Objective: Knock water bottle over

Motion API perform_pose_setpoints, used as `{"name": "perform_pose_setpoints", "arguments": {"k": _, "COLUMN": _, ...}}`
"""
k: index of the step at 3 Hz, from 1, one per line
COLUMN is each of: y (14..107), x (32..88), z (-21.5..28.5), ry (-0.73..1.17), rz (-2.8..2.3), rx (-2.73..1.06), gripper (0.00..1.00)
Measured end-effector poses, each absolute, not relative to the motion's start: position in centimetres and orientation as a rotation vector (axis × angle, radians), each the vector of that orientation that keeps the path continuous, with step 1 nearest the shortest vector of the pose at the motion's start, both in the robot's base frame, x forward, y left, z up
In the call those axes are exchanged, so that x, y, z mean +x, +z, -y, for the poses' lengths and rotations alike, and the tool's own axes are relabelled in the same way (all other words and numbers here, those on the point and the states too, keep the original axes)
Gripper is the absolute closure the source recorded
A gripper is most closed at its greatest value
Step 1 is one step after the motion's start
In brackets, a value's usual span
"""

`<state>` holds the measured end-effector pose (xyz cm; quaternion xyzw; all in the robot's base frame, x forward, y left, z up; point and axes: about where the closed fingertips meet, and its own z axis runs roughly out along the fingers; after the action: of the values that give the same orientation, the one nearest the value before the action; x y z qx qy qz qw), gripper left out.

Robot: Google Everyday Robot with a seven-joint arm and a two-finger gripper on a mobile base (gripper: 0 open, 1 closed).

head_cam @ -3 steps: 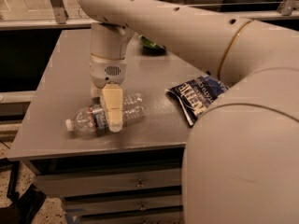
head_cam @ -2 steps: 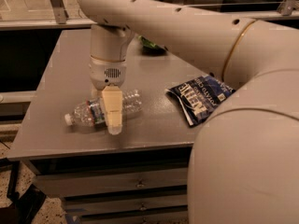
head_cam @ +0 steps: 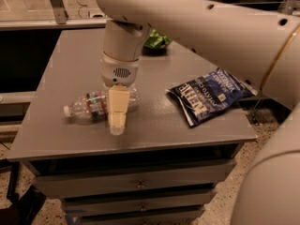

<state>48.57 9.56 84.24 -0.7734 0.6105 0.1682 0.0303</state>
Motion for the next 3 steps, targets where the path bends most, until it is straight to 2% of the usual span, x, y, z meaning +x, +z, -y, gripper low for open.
{"name": "perform_pose_setpoints", "arguments": {"k": 3, "y": 85.05, "x": 49.64, "z": -8.02, "ry": 0.440, "rz": -2.002, "rx": -2.168, "gripper": 0.00}}
